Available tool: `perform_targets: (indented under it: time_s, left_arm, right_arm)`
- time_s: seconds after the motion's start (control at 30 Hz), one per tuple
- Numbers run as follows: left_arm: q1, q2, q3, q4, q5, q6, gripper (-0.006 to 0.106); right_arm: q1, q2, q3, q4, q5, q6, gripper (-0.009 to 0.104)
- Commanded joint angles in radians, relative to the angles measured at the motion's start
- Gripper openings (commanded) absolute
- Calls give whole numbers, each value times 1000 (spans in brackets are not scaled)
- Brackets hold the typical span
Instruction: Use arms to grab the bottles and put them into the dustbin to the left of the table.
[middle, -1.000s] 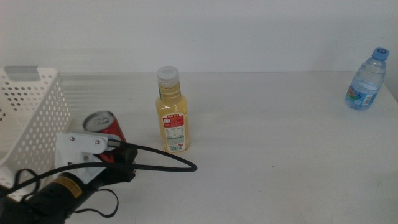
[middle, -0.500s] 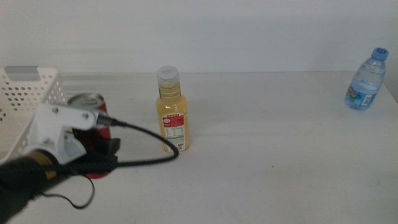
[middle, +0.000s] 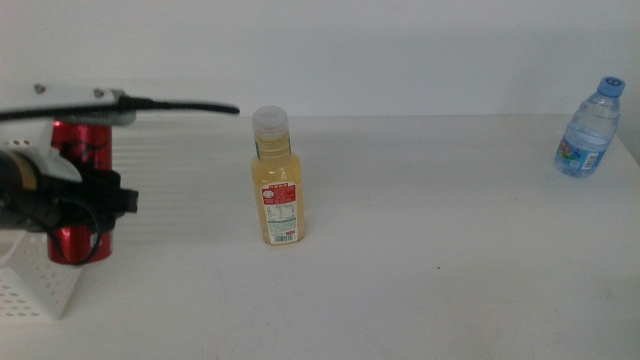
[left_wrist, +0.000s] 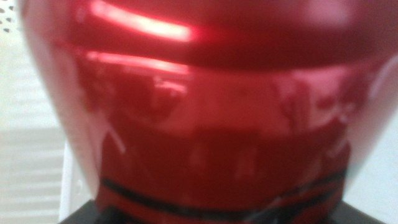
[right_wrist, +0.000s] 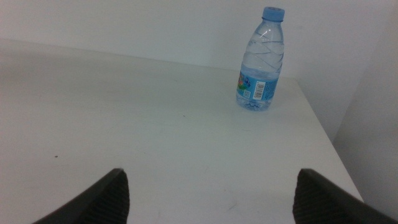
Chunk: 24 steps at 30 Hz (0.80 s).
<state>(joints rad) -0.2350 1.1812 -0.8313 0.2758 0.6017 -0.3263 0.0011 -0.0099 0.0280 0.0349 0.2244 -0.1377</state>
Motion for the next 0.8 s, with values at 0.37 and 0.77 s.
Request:
perform_targets:
  time_s: [0.37,0.77]
  left_arm:
    - [45,-20,-188,-416,144,413,-5]
    - [349,164,-493,-446,545,500,-5]
  right_arm:
    - [-5,-27,-7,-3,-69,-9,77]
    - [-5,-27,-7,-3,-69,-9,77]
